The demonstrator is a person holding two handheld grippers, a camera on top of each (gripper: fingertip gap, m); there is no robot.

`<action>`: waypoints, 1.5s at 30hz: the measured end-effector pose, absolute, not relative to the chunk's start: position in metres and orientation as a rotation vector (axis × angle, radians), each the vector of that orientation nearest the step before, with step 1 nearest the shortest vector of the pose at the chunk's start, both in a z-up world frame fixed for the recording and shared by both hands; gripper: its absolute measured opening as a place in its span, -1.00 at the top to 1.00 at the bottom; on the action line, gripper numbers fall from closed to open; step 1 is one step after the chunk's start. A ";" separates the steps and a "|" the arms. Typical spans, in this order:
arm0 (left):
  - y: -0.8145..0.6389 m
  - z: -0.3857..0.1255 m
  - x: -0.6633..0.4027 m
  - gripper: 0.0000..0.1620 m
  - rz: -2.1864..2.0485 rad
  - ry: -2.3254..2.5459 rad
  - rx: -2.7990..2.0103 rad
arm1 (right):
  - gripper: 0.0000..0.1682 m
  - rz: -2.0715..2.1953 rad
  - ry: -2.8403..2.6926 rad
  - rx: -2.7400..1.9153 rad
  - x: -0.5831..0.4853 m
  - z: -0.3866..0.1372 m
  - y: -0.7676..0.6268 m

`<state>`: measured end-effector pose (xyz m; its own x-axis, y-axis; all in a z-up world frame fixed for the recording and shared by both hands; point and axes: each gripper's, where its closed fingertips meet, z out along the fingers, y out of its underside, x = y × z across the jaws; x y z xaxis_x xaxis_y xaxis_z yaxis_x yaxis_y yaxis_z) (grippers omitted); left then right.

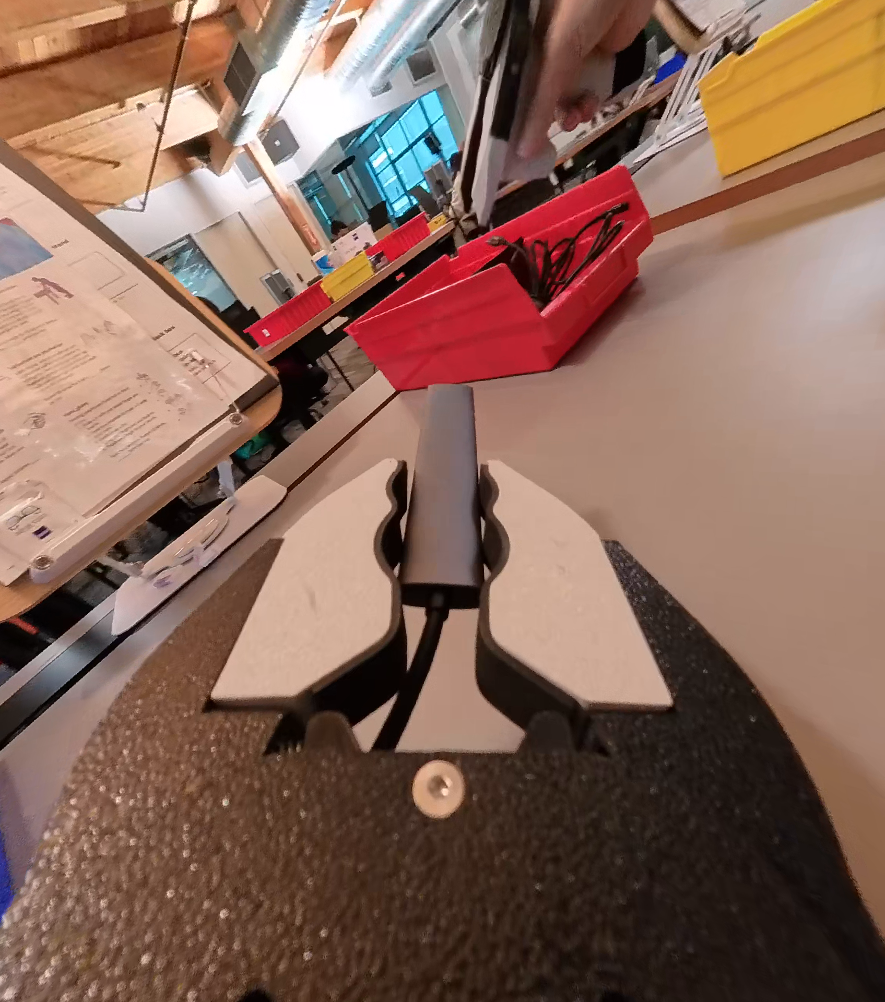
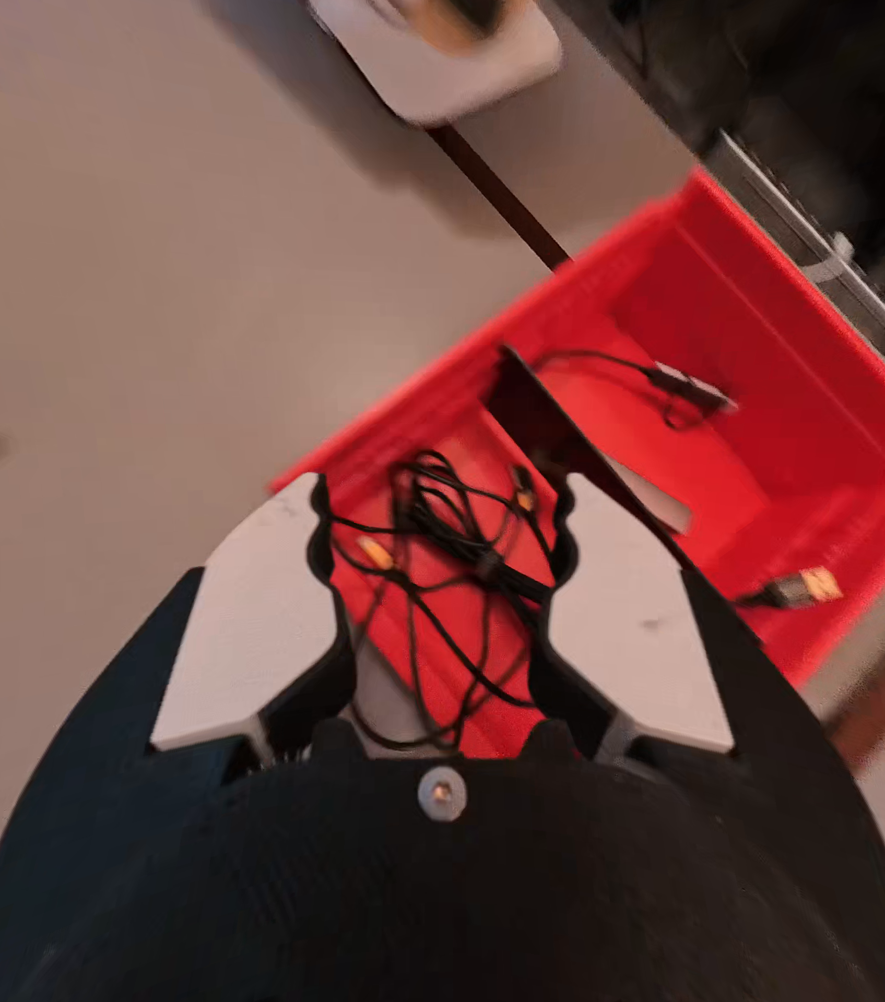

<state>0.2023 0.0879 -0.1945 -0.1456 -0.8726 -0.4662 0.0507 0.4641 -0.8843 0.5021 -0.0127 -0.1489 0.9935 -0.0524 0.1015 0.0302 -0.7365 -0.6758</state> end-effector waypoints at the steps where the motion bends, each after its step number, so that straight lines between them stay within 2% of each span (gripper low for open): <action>1: 0.087 -0.193 0.201 0.70 -0.983 1.495 -0.752 | -0.03 -0.076 -0.047 -2.316 0.485 -0.138 -0.013; 2: 0.086 -0.190 0.199 0.70 -1.030 1.494 -0.748 | -0.06 -0.037 -0.095 -2.233 0.469 -0.127 -0.014; 5: 0.076 -0.177 0.193 0.70 -1.333 1.487 -0.764 | 0.07 0.110 -0.366 -1.949 0.381 -0.108 -0.019; 8: 0.056 -0.162 0.184 0.70 -1.733 1.546 -0.744 | 0.08 0.167 -0.595 -1.782 0.289 -0.125 -0.016; 10: 0.042 -0.156 0.177 0.69 -1.845 1.640 -0.666 | 0.03 0.246 -0.653 -1.780 0.246 -0.146 -0.010; 13: 0.030 -0.155 0.177 0.70 -1.875 1.749 -0.617 | 0.13 0.394 -0.660 -1.629 0.204 -0.142 -0.002; 18: 0.030 -0.151 0.182 0.70 -1.856 1.711 -0.639 | 0.31 0.494 -0.631 -1.575 0.189 -0.141 0.008; 21: 0.028 -0.148 0.179 0.70 -1.882 1.686 -0.639 | 0.51 0.497 -0.589 -1.578 0.188 -0.143 0.013; 23: 0.027 -0.148 0.177 0.70 -1.895 1.684 -0.642 | 0.72 0.506 -0.599 -1.584 0.185 -0.147 0.013; 39: 0.019 -0.155 0.182 0.69 -1.884 1.741 -0.624 | 0.72 0.456 -0.580 -1.559 0.190 -0.147 0.007; 40: 0.022 -0.153 0.185 0.64 -1.869 1.712 -0.634 | 0.72 0.470 -0.552 -1.555 0.192 -0.146 0.008; 42: 0.034 -0.141 0.192 0.16 -1.805 1.589 -0.672 | 0.72 0.425 -0.471 -1.557 0.207 -0.143 0.012; 43: 0.040 -0.133 0.194 -0.01 -1.774 1.524 -0.691 | 0.72 0.393 -0.440 -1.565 0.217 -0.141 0.012; 45: 0.052 -0.123 0.195 -0.13 -1.690 1.436 -0.709 | 0.72 0.283 -0.348 -1.563 0.245 -0.133 0.014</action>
